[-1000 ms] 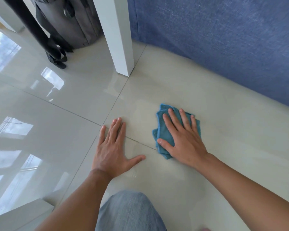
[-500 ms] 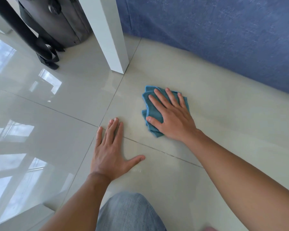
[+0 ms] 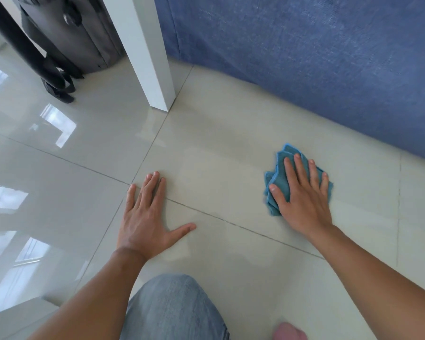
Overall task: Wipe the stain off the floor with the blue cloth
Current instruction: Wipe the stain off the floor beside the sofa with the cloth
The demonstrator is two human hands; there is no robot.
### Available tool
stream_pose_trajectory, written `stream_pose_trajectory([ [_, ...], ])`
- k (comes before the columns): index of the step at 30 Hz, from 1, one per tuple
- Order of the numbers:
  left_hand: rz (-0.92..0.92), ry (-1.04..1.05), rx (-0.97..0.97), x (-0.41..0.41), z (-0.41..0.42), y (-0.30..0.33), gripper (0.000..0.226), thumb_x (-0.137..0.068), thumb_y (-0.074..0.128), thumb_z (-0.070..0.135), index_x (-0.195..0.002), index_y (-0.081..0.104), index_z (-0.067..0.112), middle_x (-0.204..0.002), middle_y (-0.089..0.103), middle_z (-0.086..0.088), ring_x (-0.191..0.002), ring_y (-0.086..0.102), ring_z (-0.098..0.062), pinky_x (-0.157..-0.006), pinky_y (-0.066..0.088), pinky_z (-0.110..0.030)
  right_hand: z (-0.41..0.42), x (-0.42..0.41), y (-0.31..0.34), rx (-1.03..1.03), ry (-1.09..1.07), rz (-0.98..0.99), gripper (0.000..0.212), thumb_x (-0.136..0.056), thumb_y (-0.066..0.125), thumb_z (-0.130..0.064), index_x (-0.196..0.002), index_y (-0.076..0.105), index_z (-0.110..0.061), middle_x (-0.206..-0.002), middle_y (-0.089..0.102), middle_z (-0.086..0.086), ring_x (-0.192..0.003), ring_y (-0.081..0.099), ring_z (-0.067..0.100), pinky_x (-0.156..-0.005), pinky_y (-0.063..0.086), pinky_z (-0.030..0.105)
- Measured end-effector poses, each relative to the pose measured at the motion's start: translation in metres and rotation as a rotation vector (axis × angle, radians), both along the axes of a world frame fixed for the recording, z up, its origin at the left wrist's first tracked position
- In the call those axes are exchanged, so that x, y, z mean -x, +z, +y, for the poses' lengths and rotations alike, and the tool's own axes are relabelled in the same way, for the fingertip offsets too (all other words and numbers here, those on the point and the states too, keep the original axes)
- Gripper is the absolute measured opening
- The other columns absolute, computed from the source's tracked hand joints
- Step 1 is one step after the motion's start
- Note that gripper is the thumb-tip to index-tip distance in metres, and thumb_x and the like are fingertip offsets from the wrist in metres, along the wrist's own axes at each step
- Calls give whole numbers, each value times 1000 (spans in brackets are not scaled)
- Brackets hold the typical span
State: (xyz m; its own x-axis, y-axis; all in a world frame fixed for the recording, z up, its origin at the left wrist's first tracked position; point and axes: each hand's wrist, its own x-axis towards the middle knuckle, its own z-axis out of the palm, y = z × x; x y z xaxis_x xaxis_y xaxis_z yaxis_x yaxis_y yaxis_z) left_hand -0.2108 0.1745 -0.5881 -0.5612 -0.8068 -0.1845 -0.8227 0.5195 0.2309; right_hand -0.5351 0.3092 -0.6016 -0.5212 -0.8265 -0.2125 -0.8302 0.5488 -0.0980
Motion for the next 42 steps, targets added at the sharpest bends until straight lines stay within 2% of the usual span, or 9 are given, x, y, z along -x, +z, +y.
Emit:
stream_pose_trajectory([
  [4, -18, -3, 1, 0, 0, -1, 126, -71, 36, 95, -160, 13, 8, -169, 4, -6, -156, -5, -15, -126, -1, -46, 12, -32, 1, -24, 64, 22, 83, -96, 17, -69, -163, 6, -22, -173, -4, 2, -158, -7, 32, -125, -1, 59],
  [7, -52, -11, 8, 0, 0, -3, 127, -72, 32, 96, -160, 9, 8, -169, -1, -4, -156, -6, -16, -126, 1, -48, 4, -57, 2, -8, 179, -3, 83, -95, 26, -70, -163, 14, -22, -173, 2, 3, -159, -4, 32, -125, 1, 60],
  [10, -56, -15, 12, 0, -1, -6, 127, -71, 30, 96, -160, 9, 8, -169, 0, -5, -156, -6, -17, -126, 2, -48, -21, -75, 1, 46, 321, -40, 82, -94, 36, -69, -161, 24, -23, -172, 11, 1, -159, 2, 32, -124, 7, 62],
  [14, -38, -17, 2, 0, -3, -8, 126, -71, 31, 96, -160, 12, 8, -168, 5, -7, -156, -1, -18, -126, 3, -49, -70, -78, 0, 91, 405, -52, 79, -94, 35, -69, -160, 25, -27, -172, 14, -3, -159, 3, 29, -126, 4, 58],
  [21, -23, -14, -11, 0, -3, -8, 124, -72, 34, 94, -159, 14, 9, -168, 7, -6, -156, 0, -17, -126, 3, -48, -107, -41, -6, 124, 168, -15, 77, -96, 30, -70, -161, 21, -29, -172, 10, -7, -159, 4, 27, -127, 0, 54],
  [27, -20, -4, 7, -1, -2, -7, 124, -72, 35, 94, -159, 14, 9, -169, 6, -5, -156, -2, -15, -126, 2, -47, -55, 4, -1, 48, -35, -31, 78, -98, 20, -69, -163, 6, -29, -173, -2, -4, -158, -6, 27, -126, -3, 55],
  [31, -31, -12, 23, 0, -1, -6, 124, -72, 32, 94, -160, 12, 9, -169, 4, -5, -156, -3, -15, -126, 2, -47, -3, -2, 2, -11, -43, -4, 80, -97, 13, -70, -163, -3, -26, -172, -10, -2, -158, -13, 27, -126, -5, 56],
  [37, -24, -15, 38, 1, 2, -6, 125, -71, 32, 94, -159, 13, 8, -169, 6, -6, -156, -1, -17, -126, 4, -49, 25, -42, 4, -33, 88, 4, 86, -95, 21, -69, -163, 6, -20, -173, -5, 3, -158, -11, 32, -125, -2, 60],
  [42, -21, -23, 34, 0, 0, -8, 125, -70, 35, 93, -158, 19, 6, -168, 12, -9, -156, 6, -20, -125, 7, -50, -14, -64, 6, 28, 403, -58, 83, -94, 35, -68, -162, 19, -23, -173, 7, 0, -159, -3, 32, -124, 6, 62],
])
